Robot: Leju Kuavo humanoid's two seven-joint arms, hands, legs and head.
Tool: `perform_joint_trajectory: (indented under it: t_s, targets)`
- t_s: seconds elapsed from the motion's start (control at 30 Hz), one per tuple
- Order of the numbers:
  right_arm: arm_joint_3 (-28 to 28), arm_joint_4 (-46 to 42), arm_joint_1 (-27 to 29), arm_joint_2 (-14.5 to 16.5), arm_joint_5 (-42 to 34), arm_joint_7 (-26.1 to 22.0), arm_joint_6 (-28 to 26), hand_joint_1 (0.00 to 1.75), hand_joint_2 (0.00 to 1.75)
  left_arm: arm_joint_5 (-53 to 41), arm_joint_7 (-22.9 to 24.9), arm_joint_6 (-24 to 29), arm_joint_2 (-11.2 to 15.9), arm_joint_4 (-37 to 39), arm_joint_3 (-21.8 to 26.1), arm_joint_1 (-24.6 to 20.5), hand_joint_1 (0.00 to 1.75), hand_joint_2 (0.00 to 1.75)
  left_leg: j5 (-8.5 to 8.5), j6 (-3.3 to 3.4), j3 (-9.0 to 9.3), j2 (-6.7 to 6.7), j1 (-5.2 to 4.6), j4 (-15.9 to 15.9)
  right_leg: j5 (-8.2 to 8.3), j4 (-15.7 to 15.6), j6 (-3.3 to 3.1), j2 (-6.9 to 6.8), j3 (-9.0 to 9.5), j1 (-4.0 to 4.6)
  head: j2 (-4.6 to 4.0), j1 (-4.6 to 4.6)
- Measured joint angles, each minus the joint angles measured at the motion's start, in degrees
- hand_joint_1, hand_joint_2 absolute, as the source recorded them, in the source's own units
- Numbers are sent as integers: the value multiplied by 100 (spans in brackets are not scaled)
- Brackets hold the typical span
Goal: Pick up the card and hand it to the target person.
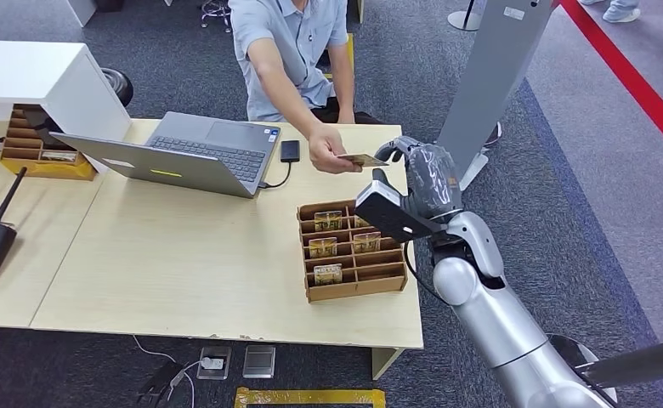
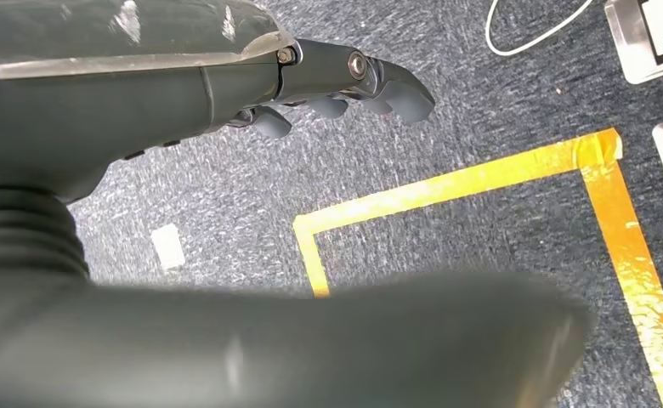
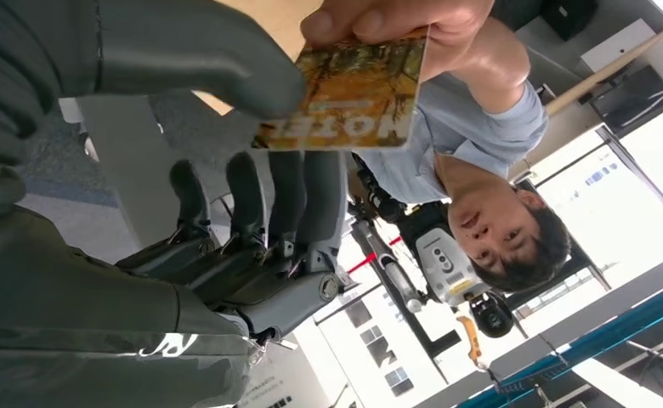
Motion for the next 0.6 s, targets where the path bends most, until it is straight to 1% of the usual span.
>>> perform_joint_trajectory:
  t_s: [0.2, 0.33, 0.6]
  targets:
    - [50, 114, -33, 24, -86, -8, -34, 0, 175, 1, -34, 21, 0, 0, 0, 9, 0, 175, 0, 0, 0, 0, 0, 0, 0, 0, 0, 0, 0, 0, 0, -1]
    - [72, 141, -34, 27, -383, 29, -2, 0, 175, 14, -35, 28, 1, 0, 0, 26, 0, 0, 0, 0, 1, 0, 0, 0, 0, 0, 0, 0, 0, 0, -1, 1]
    - [69, 75, 83, -37, -1623, 14, 428, 0, 175, 91, -34, 72, 2, 0, 1, 88, 0, 0, 0, 0, 2, 1, 0, 0, 0, -1, 0, 0, -2, 0, 0, 0]
